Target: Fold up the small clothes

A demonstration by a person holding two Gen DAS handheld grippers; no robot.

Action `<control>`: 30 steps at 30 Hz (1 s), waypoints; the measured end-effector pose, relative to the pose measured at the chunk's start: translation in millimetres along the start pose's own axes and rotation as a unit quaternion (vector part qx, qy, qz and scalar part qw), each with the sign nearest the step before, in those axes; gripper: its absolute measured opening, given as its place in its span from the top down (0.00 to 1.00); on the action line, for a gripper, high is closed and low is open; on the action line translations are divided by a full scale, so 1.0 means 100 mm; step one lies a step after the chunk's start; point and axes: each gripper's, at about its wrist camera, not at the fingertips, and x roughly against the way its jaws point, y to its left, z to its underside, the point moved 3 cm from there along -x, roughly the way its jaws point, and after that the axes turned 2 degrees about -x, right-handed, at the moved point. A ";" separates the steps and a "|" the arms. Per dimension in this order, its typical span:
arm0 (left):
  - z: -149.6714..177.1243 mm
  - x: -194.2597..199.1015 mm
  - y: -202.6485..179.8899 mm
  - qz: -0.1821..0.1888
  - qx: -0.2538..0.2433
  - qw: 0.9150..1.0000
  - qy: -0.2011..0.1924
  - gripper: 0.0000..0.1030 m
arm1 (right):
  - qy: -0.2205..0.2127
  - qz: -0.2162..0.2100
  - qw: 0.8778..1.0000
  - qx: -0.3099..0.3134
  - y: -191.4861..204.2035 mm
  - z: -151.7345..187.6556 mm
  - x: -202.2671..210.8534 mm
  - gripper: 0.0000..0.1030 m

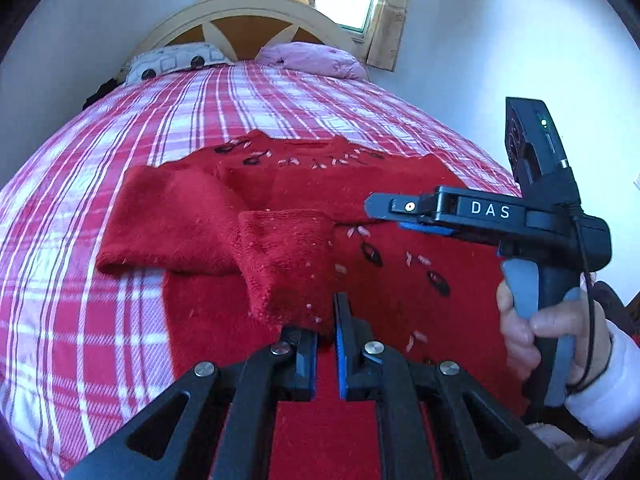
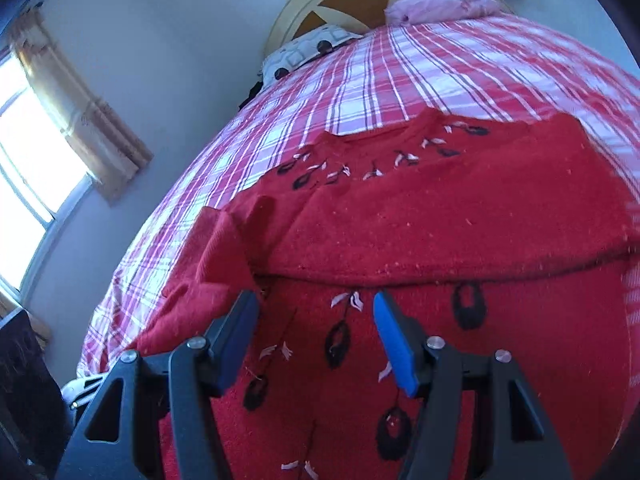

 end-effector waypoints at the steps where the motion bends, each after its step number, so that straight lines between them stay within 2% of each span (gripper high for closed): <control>1: 0.02 0.00 0.04 0.002 0.008 1.000 0.006 0.93 | 0.000 0.003 1.000 0.003 0.01 0.00 -0.01 0.37; 2: 0.03 -0.03 0.06 0.003 0.014 1.000 0.016 0.90 | 0.000 0.009 1.000 0.005 0.00 0.02 -0.03 0.37; 5: 0.09 -0.14 0.04 0.002 0.021 0.999 0.034 0.72 | 0.006 0.007 1.000 -0.003 -0.03 0.06 -0.05 0.37; 9: 0.19 -0.25 -0.08 0.002 -0.001 1.000 0.028 0.66 | 0.023 -0.047 0.998 -0.017 0.00 0.16 0.01 0.37; 11: 0.23 -0.27 -0.09 -0.003 -0.002 1.000 0.024 0.66 | 0.033 -0.077 0.996 -0.013 0.08 0.21 0.02 0.32; 15: 0.25 -0.21 -0.15 0.000 -0.025 0.999 0.025 0.65 | 0.059 -0.092 0.994 0.009 0.27 0.33 -0.08 0.32; 18: 0.33 -0.15 -0.29 0.002 -0.075 0.997 0.030 0.65 | 0.067 -0.116 0.991 0.001 0.33 0.35 -0.10 0.32; 20: 0.40 -0.14 -0.39 -0.009 -0.108 0.994 0.027 0.65 | 0.080 -0.131 0.988 -0.013 0.34 0.37 -0.13 0.32; 23: 0.45 -0.16 -0.50 -0.016 -0.131 0.991 0.019 0.65 | 0.103 -0.142 0.984 -0.021 0.35 0.44 -0.18 0.32; 27: 0.48 -0.05 -0.55 0.010 -0.152 0.988 0.017 0.65 | 0.117 -0.125 0.985 0.000 0.33 0.55 -0.18 0.32; 30: 0.48 0.11 -0.42 0.033 -0.140 0.990 0.009 0.65 | 0.114 -0.130 0.985 0.009 0.29 0.62 -0.12 0.39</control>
